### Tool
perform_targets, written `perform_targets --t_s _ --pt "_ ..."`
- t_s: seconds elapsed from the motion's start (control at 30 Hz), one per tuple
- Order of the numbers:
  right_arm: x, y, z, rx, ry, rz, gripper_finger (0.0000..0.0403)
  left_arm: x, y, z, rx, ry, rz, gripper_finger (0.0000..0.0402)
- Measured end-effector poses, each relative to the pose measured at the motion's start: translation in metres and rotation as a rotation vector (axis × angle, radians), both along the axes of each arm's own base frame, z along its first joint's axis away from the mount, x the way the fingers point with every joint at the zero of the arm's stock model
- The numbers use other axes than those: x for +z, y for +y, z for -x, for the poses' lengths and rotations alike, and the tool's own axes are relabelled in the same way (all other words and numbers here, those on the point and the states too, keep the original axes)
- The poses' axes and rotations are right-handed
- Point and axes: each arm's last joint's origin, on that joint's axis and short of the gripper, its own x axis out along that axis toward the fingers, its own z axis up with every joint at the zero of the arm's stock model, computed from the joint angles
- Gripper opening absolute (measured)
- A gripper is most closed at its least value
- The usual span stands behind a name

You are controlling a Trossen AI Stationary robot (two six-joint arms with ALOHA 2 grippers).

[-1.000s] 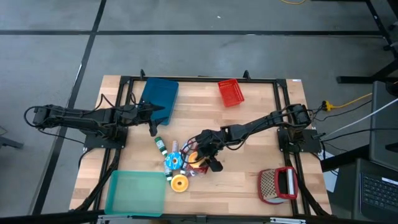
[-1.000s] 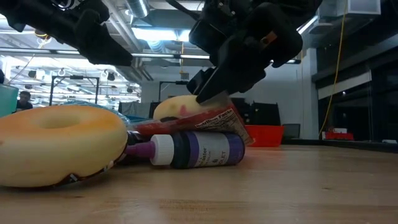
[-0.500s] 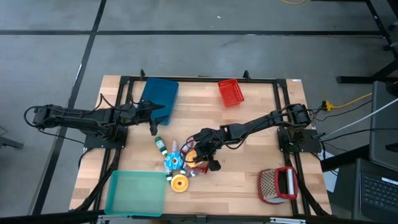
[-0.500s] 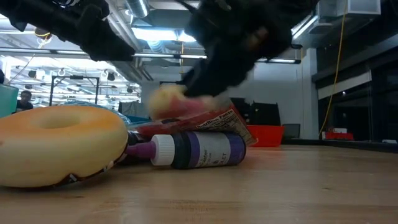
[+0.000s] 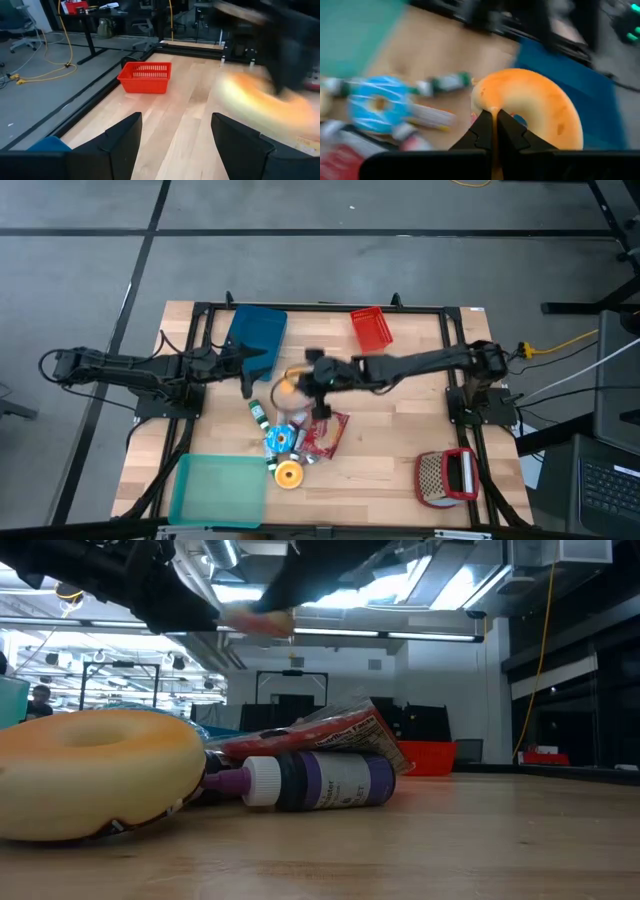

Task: Pick & Place Food Item
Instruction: Put the orange donut into the red bin

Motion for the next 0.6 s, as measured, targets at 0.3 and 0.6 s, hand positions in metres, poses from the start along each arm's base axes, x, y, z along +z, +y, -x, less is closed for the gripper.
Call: perform_targets --t_s 0.3,0.6 --pt "0.031 -0.029 0.062 0.001 -0.078 -0.050 0.0007 -0.001 -0.002 0.000 -0.016 0.014 -0.016 0.0235" --pt "-0.010 -0.085 0.173 -0.402 -0.324 -0.058 0.0008 0.000 -0.002 0.000 -0.016 0.009 -0.015 0.0235"
